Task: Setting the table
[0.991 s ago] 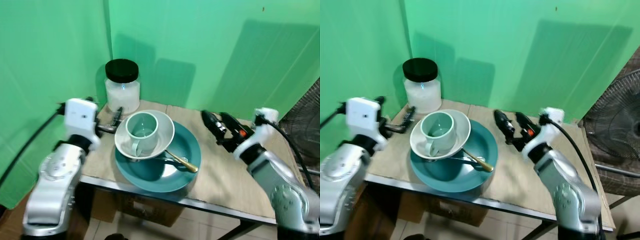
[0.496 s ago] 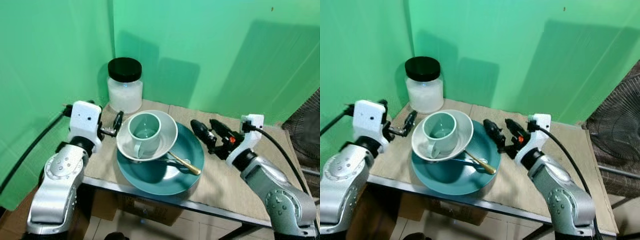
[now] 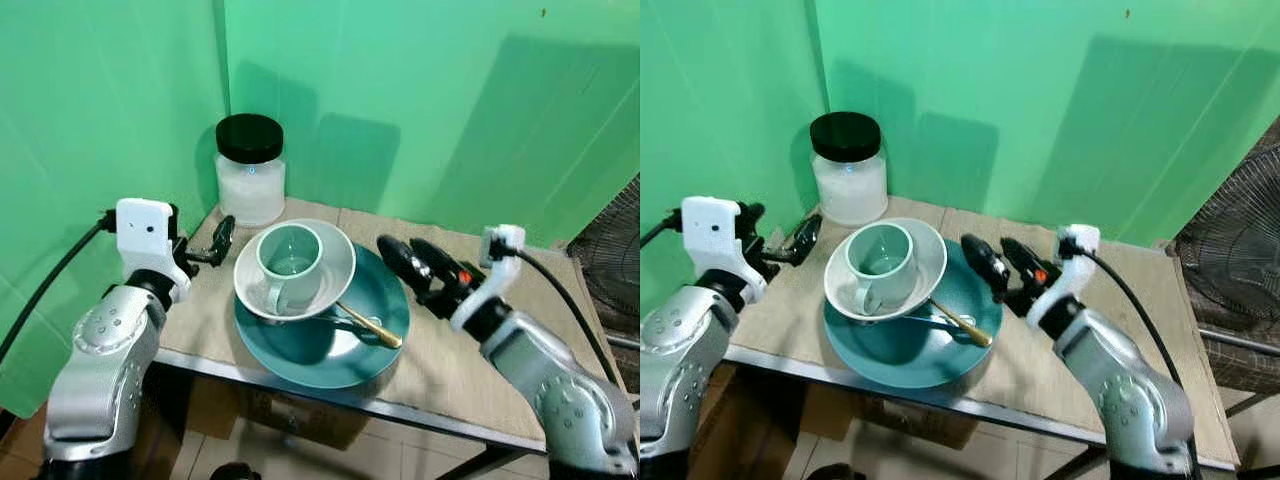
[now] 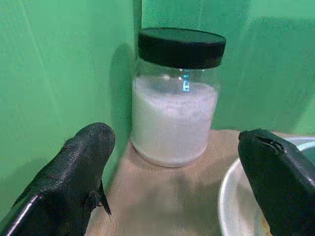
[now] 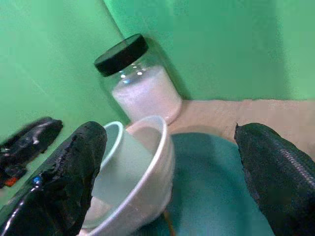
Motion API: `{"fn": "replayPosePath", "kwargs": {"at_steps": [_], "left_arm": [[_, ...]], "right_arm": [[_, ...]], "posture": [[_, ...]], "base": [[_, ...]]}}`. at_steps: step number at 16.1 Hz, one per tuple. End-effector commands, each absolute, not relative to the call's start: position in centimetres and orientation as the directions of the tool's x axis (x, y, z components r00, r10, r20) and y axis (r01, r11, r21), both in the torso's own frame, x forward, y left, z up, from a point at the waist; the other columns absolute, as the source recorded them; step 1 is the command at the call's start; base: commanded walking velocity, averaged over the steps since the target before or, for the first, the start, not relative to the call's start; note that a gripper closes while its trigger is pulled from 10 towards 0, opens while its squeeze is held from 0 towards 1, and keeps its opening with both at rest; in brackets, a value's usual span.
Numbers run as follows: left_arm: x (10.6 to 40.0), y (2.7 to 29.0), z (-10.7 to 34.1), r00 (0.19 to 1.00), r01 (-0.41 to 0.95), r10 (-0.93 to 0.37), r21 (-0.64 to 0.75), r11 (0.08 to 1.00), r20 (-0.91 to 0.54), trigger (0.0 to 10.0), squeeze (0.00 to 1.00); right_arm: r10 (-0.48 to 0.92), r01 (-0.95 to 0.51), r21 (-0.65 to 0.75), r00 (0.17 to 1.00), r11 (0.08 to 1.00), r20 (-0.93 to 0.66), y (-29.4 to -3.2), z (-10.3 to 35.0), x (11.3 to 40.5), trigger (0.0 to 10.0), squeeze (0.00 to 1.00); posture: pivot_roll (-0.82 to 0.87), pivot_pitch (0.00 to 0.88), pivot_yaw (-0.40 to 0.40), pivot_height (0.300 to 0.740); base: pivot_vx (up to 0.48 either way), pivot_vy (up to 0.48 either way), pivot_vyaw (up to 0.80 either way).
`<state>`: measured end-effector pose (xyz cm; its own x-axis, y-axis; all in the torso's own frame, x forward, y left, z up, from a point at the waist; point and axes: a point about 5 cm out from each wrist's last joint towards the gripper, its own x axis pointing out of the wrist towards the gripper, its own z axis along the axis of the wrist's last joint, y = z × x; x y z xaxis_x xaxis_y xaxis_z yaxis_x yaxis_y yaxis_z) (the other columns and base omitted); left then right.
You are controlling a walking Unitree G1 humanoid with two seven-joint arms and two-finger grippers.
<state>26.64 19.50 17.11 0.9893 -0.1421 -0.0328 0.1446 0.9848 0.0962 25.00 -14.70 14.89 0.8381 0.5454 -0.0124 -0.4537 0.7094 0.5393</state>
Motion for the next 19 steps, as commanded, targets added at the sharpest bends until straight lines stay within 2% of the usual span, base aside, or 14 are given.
{"fn": "replayPosePath", "kwargs": {"at_steps": [1,4,6,10,13,17,18,19], "left_arm": [[26.4,18.9,17.5,0.988,0.151,-0.149,0.175,0.973,-0.028,10.0,0.00],[26.7,17.8,17.1,0.981,0.196,-0.191,0.208,0.958,-0.044,10.0,0.00],[26.8,17.2,17.2,0.972,0.235,-0.230,0.222,0.946,-0.050,10.0,0.00],[27.5,17.3,17.5,0.971,0.240,-0.235,0.255,0.937,-0.050,10.0,0.00],[27.6,17.9,17.2,0.977,0.214,-0.205,0.259,0.942,-0.061,10.0,0.00],[28.1,18.6,17.0,0.981,0.193,-0.183,0.197,0.961,-0.069,10.0,0.00],[28.3,18.6,17.0,0.977,0.210,-0.202,0.160,0.965,-0.065,10.0,1.00],[28.7,18.6,17.0,0.974,0.226,-0.219,0.130,0.965,-0.060,10.0,1.00]], "right_arm": [[0.491,-0.424,0.492,0.871,0.760,-0.006,-15.2,15.3,24.6,10.0,0.00],[0.415,-0.355,0.493,0.910,0.794,-0.012,-15.4,14.8,23.9,10.0,0.00],[0.379,-0.326,0.484,0.925,0.812,-0.013,-15.4,14.6,23.6,10.0,0.00],[0.342,-0.304,0.479,0.940,0.823,0.008,-15.3,14.9,23.5,10.0,0.00],[0.342,-0.304,0.468,0.940,0.830,0.004,-15.1,14.9,24.5,10.0,0.00],[0.302,-0.273,0.469,0.953,0.840,0.013,-15.4,15.4,26.3,10.0,0.00],[0.304,-0.277,0.470,0.952,0.838,0.020,-15.3,15.5,26.6,10.0,0.00],[0.310,-0.286,0.480,0.950,0.829,0.032,-15.2,15.6,27.1,10.0,0.00]], "posture": [[0.06,0.000,-0.076,0.740],[0.05,0.000,-0.051,0.740],[0.04,0.000,-0.022,0.740],[0.03,0.000,-0.002,0.740],[0.03,0.000,-0.007,0.740],[0.05,0.000,-0.026,0.740],[0.05,0.000,-0.032,0.740],[0.05,0.000,-0.038,0.740]], "base": [[0.000,0.000,0.00],[0.000,0.000,0.00],[-0.315,0.000,0.00],[0.000,0.000,0.00],[0.000,0.000,0.00],[0.000,0.000,0.00],[0.000,0.000,0.00],[0.000,0.000,0.00]]}}
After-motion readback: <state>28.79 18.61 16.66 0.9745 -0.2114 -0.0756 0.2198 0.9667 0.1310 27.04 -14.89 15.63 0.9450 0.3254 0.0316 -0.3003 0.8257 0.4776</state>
